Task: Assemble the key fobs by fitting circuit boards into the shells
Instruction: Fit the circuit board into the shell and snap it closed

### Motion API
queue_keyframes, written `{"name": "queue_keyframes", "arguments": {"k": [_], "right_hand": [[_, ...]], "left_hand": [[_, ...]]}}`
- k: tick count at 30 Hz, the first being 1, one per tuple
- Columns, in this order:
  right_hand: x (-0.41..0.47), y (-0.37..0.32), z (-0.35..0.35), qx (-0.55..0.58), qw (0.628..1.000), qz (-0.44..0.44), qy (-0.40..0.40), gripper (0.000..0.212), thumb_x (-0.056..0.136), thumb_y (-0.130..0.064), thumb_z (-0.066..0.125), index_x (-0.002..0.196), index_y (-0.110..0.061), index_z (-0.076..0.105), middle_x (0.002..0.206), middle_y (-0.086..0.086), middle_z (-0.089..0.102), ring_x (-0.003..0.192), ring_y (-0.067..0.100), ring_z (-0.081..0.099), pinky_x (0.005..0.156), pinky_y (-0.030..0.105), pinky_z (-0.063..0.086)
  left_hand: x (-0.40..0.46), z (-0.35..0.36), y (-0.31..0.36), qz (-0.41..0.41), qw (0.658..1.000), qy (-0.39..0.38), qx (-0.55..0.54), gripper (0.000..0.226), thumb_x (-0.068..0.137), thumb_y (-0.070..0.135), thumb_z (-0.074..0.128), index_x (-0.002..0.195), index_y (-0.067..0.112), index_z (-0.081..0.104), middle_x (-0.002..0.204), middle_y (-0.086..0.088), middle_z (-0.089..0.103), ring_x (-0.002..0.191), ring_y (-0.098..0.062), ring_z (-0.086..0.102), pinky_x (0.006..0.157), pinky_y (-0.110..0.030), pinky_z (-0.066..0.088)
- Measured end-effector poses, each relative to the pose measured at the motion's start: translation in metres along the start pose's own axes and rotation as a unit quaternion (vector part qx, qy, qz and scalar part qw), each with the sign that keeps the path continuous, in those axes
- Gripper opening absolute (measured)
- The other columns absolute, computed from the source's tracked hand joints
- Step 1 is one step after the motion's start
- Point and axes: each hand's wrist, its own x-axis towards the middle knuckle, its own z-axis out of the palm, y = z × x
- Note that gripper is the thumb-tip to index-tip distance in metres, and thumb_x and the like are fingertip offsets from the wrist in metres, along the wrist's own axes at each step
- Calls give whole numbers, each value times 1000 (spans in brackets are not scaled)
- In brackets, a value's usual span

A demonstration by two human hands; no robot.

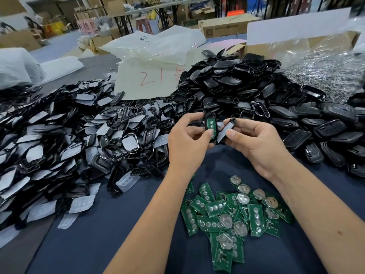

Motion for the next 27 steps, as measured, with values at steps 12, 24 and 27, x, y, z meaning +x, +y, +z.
{"name": "queue_keyframes", "arguments": {"k": [12,24,27], "right_hand": [[-2,3,5,-39,998,-31,29,23,84,-2,82,89,-24,85,88,5,79,86,17,76,78,26,61],[-4,3,7,-116,990,-58,58,17,79,-16,91,90,-27,84,89,3,81,86,19,78,76,32,64],[-4,5,8,-185,976,-68,95,26,70,-38,94,88,-25,82,85,1,80,82,20,78,78,46,66]], "left_hand": [[-3,6,3,74,990,-32,116,15,88,12,81,102,15,82,89,9,78,79,-1,72,79,-21,58],[-8,3,11,147,962,-67,219,31,81,14,85,110,23,80,86,22,66,82,7,61,76,-12,53],[-7,3,10,136,965,-63,214,27,80,12,84,105,23,82,79,23,66,82,9,63,73,-6,48]]}}
